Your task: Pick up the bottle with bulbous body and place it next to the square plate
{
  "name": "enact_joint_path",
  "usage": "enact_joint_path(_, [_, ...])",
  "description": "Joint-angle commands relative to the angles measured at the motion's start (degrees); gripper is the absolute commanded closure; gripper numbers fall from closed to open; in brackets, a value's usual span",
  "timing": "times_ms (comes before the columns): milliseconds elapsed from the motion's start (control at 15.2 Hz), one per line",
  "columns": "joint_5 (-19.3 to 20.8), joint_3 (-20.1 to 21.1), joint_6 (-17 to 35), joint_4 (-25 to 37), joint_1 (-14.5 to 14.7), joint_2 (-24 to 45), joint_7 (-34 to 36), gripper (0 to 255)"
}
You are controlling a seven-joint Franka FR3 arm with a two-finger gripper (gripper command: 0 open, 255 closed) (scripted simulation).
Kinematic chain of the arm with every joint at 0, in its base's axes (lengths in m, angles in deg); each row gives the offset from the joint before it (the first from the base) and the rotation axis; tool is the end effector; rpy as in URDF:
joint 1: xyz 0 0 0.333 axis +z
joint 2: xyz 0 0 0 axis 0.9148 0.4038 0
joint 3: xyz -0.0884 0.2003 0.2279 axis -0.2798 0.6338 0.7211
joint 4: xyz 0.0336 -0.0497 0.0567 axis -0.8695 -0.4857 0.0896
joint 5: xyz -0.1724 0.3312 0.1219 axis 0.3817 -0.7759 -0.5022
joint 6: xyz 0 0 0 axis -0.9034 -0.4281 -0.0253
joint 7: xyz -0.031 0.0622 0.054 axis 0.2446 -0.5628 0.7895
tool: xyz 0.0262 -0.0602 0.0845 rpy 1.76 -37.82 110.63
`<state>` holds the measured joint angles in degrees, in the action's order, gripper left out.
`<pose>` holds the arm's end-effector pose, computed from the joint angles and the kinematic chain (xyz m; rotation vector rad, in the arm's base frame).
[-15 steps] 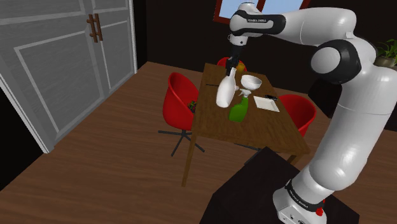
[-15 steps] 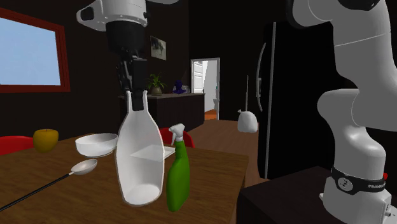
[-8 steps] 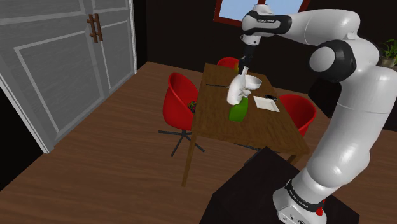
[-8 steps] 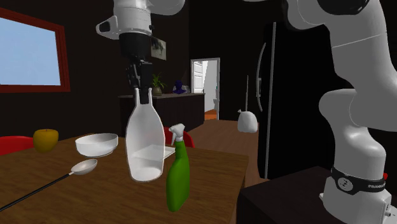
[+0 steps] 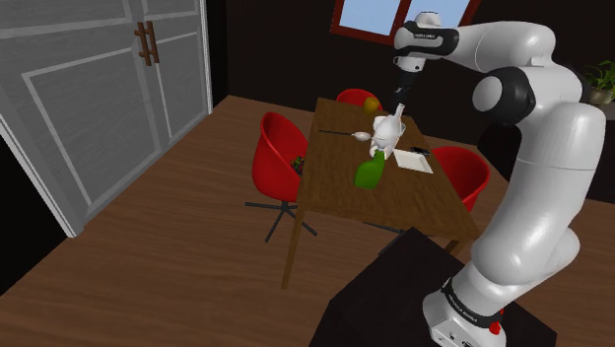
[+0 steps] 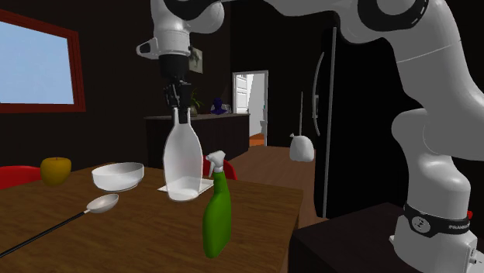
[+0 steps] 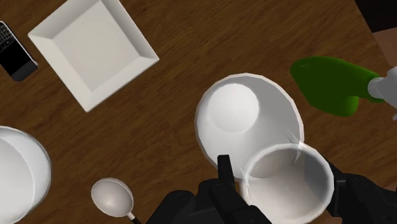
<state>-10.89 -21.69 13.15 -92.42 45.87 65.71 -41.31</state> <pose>0.5682 -0.3501 0.5176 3.1199 0.3245 -0.0787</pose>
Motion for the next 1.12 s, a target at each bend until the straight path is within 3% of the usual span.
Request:
enact_joint_path(0, [-0.5,-0.6,-0.5,2.0,-1.9,1.5,-2.5,255])
enact_joint_path(132, [-0.9,-1.0,-1.1,3.9,-3.4,2.8,-4.2,255])
enact_joint_path(1056, [-1.0,-0.8,9.7,-7.0,-2.7,2.8,-4.1,255])
